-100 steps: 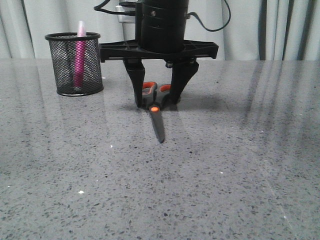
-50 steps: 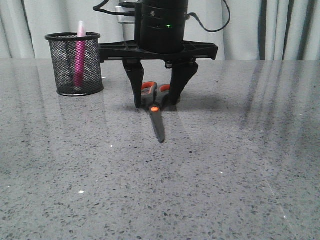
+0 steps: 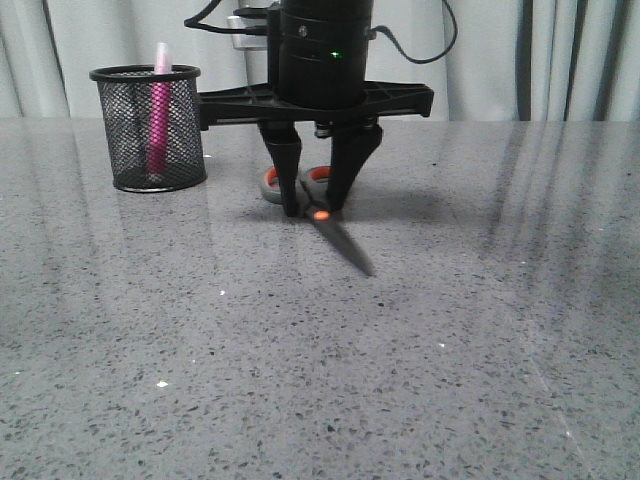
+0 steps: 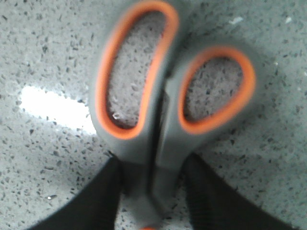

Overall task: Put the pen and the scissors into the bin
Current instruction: 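Close the right gripper on the scissors near the pivot, then lift the scissors and carry them above the mesh cup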

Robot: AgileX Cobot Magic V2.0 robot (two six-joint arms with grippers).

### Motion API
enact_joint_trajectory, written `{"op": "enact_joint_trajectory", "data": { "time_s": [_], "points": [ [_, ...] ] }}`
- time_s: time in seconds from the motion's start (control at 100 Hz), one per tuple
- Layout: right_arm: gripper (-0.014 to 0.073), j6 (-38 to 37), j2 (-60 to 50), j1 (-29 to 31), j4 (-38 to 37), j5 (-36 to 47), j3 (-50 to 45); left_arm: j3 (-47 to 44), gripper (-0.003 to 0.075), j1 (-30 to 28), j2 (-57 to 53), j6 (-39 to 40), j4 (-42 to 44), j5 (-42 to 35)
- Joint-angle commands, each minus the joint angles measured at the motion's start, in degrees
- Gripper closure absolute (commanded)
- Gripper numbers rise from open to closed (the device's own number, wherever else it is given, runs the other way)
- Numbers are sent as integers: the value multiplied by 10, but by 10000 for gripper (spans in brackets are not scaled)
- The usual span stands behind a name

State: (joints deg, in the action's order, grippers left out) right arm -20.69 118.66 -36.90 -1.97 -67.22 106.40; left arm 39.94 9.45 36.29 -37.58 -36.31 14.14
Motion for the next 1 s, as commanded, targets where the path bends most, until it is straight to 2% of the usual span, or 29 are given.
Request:
{"op": "enact_joint_trajectory", "data": {
  "time_s": [0.0,0.15,0.43,0.72,0.81,0.99],
  "points": [
    [499,11,-11,-2,12,16,9,16,742,-2,-1,6,-11,-38],
    [671,20,-11,-2,0,10,9,16,742,-2,-1,6,-11,-38],
    [669,20,-54,-5,-25,8,9,16,742,-2,-1,6,-11,-38],
    [669,20,-143,-11,-43,74,8,16,742,-2,-1,6,-11,-38],
    [669,20,-163,-16,-43,108,7,16,742,-2,-1,6,-11,-38],
    [669,20,-186,-26,-44,225,6,16,742,-2,-1,6,-11,-38]
  ]
}}
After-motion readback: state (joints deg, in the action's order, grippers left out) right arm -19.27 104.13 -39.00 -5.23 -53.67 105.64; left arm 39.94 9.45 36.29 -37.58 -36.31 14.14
